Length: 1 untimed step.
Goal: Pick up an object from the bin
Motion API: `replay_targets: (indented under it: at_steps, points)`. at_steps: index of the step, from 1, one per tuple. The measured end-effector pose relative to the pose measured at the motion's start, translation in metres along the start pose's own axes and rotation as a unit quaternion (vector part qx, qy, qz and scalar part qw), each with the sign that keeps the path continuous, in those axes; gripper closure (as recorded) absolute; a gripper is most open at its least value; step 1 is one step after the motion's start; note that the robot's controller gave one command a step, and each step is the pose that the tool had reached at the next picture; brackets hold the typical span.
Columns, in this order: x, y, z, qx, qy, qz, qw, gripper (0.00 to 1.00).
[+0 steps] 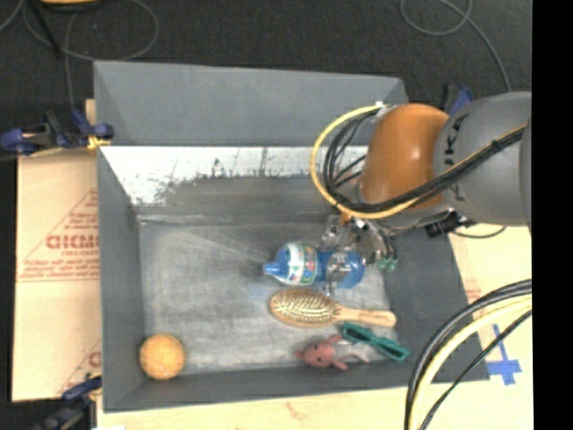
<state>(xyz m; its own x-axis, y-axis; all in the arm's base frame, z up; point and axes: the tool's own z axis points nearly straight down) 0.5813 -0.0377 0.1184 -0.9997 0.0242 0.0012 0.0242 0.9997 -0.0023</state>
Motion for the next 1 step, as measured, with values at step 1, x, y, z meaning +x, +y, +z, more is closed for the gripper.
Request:
replay_targets:
  at_steps: [1]
  points:
    - [0.0,0.0,0.0,0.0,0.0,0.0,1.0,1.0]
